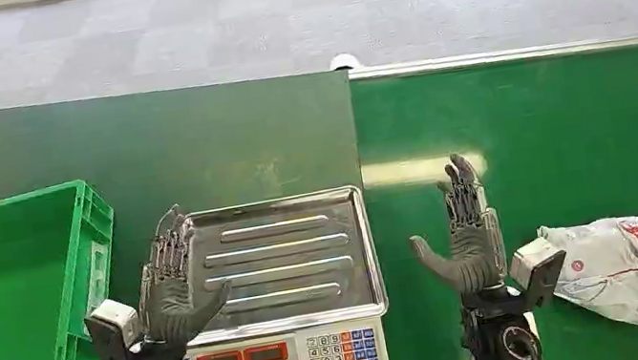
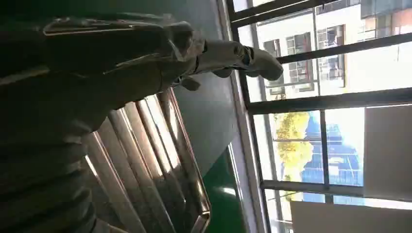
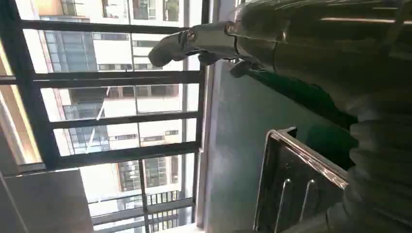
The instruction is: Moved the parcel from conveyor to table for the left to box.
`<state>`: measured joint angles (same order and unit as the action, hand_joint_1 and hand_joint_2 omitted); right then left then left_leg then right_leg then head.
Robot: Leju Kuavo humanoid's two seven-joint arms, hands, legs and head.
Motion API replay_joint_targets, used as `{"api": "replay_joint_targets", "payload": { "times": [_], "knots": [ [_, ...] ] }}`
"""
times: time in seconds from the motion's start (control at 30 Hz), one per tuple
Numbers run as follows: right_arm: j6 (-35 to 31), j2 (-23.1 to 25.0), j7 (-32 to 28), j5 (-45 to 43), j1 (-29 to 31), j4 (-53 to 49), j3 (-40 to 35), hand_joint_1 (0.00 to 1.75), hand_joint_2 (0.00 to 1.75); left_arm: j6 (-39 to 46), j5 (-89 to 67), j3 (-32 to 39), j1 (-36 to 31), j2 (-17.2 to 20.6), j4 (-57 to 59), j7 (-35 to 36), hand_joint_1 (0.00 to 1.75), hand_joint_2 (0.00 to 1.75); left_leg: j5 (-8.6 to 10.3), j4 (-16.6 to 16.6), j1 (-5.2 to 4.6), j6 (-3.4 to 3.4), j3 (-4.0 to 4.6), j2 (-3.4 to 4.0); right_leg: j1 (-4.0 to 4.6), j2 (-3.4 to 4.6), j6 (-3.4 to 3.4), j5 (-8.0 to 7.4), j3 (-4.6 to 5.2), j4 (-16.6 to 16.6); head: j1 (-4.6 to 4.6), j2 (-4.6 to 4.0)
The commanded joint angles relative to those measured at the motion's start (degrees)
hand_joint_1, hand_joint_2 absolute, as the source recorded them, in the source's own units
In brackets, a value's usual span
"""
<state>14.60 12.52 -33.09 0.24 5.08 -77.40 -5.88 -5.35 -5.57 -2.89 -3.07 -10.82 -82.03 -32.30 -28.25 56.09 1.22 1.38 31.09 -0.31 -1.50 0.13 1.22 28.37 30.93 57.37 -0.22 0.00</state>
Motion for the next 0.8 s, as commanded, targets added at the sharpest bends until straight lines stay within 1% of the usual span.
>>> {"api": "replay_joint_targets", "payload": {
  "times": [0.03,0.33,0.37,0.43,0.5,0.53,0.6,0.63,0.67,0.7,0.77,0.8],
  "knots": [
    [0.09,-0.27,0.29,-0.02,1.72,2.77,0.16,0.0,1.75,0.11,0.02,-0.24,-0.66,0.79,1.98,0.09,0.0,1.75,0.06,-0.05,0.0,-0.09,0.01,0.06,0.03,0.02,-0.11,-0.08,0.02,-0.06,0.0,0.0],
    [0.03,-0.42,0.31,0.06,1.96,2.96,-0.1,0.0,1.75,0.11,0.02,-0.26,-0.45,0.76,1.72,0.11,0.0,1.75,0.05,-0.06,-0.02,-0.07,-0.01,0.07,0.01,0.04,-0.08,-0.07,0.02,-0.04,0.0,0.0],
    [-0.96,-0.74,0.66,1.18,1.95,2.85,-0.31,0.0,1.75,0.13,0.03,-0.23,-0.29,0.71,1.46,0.19,0.0,1.75,0.08,-0.09,-0.01,-0.1,-0.01,0.09,0.02,0.04,-0.12,-0.1,0.02,-0.08,0.0,0.0],
    [-7.72,-1.23,0.95,6.77,1.86,2.28,0.44,0.0,1.75,0.38,0.1,0.09,0.48,0.67,0.54,0.36,0.0,1.75,0.05,-0.05,-0.03,-0.08,-0.01,0.06,0.0,0.03,-0.09,-0.06,0.01,-0.04,0.0,0.0],
    [-11.74,-2.35,1.32,10.38,1.77,1.7,1.62,0.0,1.75,0.78,0.31,0.8,1.87,0.62,-0.95,0.39,0.0,1.75,0.05,-0.07,-0.01,-0.1,-0.02,0.08,0.02,0.04,-0.1,-0.08,0.0,-0.08,0.0,0.0],
    [-14.86,-3.69,1.34,13.94,1.95,0.64,2.63,0.0,1.75,0.95,0.48,1.49,2.94,0.48,-2.09,0.39,0.0,1.75,0.04,-0.06,-0.02,-0.09,-0.04,0.07,0.0,0.04,-0.08,-0.06,-0.01,-0.06,0.0,0.0],
    [-15.43,-5.48,3.12,16.83,2.59,-1.25,5.0,0.0,1.75,0.93,0.96,2.65,4.04,0.36,-3.37,0.44,0.0,1.75,0.04,-0.05,-0.03,-0.13,-0.01,0.08,0.0,0.04,-0.08,-0.08,0.0,-0.08,0.0,0.0],
    [-16.0,-6.53,5.32,19.18,3.43,-1.32,6.78,0.0,1.75,0.5,1.54,2.98,3.87,0.46,-3.1,0.49,0.0,1.75,0.03,-0.02,-0.03,-0.11,0.02,0.05,-0.01,0.01,-0.06,-0.05,0.02,-0.05,0.0,0.0],
    [-18.19,-7.23,9.41,22.88,4.01,-0.34,8.47,0.0,1.75,0.26,1.79,3.05,3.66,0.48,-2.66,0.51,0.0,1.75,0.04,-0.04,-0.04,-0.14,0.02,0.05,0.0,0.0,-0.08,-0.07,0.02,-0.07,-0.02,0.0],
    [-19.3,-7.81,10.47,23.93,4.46,0.83,10.16,0.0,1.75,0.22,1.8,2.89,3.46,0.54,-2.12,0.51,0.0,1.75,0.07,-0.03,-0.04,-0.15,0.05,-0.02,-0.01,-0.06,-0.07,-0.07,0.03,-0.06,0.0,0.0],
    [-23.87,-9.06,14.33,27.27,4.85,4.69,14.99,0.0,1.75,0.23,2.06,2.24,2.61,0.53,-0.44,0.42,0.0,1.75,0.08,-0.04,-0.04,-0.12,0.01,-0.11,-0.01,-0.14,-0.06,-0.07,-0.05,-0.09,-0.02,0.0],
    [-24.83,-9.63,14.53,27.85,4.88,6.12,16.5,0.0,1.75,0.33,2.17,2.05,2.12,0.51,0.06,0.32,0.0,1.75,0.13,-0.08,-0.03,-0.16,0.01,-0.12,0.01,-0.17,-0.09,-0.12,-0.07,-0.15,0.0,0.0]
  ]
}}
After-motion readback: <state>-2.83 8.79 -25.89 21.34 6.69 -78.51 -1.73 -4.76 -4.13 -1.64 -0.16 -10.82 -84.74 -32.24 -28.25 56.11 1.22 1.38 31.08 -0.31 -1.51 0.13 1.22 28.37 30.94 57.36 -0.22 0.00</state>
